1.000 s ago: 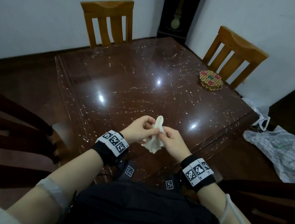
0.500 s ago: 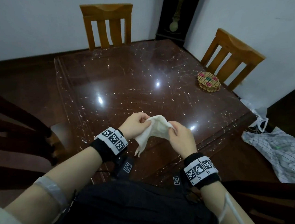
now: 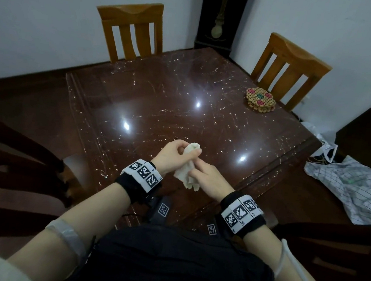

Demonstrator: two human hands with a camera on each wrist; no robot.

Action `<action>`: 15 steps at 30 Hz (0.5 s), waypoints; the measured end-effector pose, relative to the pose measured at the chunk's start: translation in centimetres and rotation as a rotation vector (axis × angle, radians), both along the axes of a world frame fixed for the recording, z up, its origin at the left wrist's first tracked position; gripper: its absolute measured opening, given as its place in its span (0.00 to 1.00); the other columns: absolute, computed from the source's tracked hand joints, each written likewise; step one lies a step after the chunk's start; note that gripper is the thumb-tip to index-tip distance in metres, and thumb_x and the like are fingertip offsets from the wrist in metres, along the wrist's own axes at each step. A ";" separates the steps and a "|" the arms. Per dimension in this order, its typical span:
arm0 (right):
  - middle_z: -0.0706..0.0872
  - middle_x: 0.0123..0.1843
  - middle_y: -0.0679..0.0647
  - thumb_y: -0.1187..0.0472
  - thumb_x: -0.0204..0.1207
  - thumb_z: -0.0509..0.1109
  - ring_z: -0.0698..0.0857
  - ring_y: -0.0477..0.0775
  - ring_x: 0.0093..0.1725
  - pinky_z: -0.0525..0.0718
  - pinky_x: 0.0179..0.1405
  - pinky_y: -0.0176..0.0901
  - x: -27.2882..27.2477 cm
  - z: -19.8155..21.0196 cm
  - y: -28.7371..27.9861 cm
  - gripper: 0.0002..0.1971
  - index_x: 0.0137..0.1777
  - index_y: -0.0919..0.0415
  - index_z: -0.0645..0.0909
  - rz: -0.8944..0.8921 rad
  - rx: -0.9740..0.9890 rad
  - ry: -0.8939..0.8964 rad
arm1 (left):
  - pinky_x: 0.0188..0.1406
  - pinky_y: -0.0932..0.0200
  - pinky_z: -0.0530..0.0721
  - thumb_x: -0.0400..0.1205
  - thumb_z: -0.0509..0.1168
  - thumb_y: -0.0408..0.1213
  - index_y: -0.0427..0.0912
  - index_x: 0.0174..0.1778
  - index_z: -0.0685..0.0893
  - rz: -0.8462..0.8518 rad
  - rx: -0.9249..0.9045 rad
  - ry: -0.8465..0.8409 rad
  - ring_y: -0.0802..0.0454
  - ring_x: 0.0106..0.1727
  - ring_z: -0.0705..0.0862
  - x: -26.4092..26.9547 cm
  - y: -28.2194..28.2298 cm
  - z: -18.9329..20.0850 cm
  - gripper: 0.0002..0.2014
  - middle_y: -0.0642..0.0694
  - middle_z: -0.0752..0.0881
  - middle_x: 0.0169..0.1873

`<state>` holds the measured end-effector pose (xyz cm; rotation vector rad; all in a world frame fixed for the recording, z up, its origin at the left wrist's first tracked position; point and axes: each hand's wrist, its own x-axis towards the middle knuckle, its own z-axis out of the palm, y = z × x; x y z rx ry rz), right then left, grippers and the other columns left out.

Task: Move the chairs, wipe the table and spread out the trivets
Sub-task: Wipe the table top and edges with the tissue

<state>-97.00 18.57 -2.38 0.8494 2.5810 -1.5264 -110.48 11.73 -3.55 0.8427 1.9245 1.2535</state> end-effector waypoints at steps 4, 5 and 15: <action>0.89 0.55 0.58 0.51 0.78 0.61 0.87 0.57 0.55 0.83 0.60 0.59 0.8 -0.1 0.5 0.19 0.67 0.52 0.80 0.008 -0.019 0.040 | 0.37 0.69 0.78 0.81 0.69 0.44 0.43 0.51 0.84 0.054 0.035 0.064 0.59 0.41 0.80 -0.2 0.1 -0.3 0.09 0.53 0.82 0.40; 0.89 0.57 0.56 0.50 0.80 0.63 0.87 0.55 0.57 0.82 0.61 0.58 1.2 -0.2 0.8 0.19 0.70 0.48 0.80 -0.022 -0.003 0.063 | 0.35 0.71 0.75 0.82 0.67 0.43 0.42 0.50 0.84 0.054 0.039 0.069 0.59 0.40 0.79 -0.3 0.1 -0.4 0.08 0.53 0.82 0.38; 0.84 0.66 0.48 0.46 0.69 0.78 0.83 0.48 0.65 0.81 0.68 0.55 2.8 -0.7 4.3 0.29 0.70 0.51 0.78 0.051 0.014 0.060 | 0.35 0.70 0.80 0.88 0.58 0.39 0.48 0.50 0.84 -0.457 0.029 -0.048 0.65 0.36 0.84 0.4 -0.8 1.0 0.09 0.55 0.87 0.38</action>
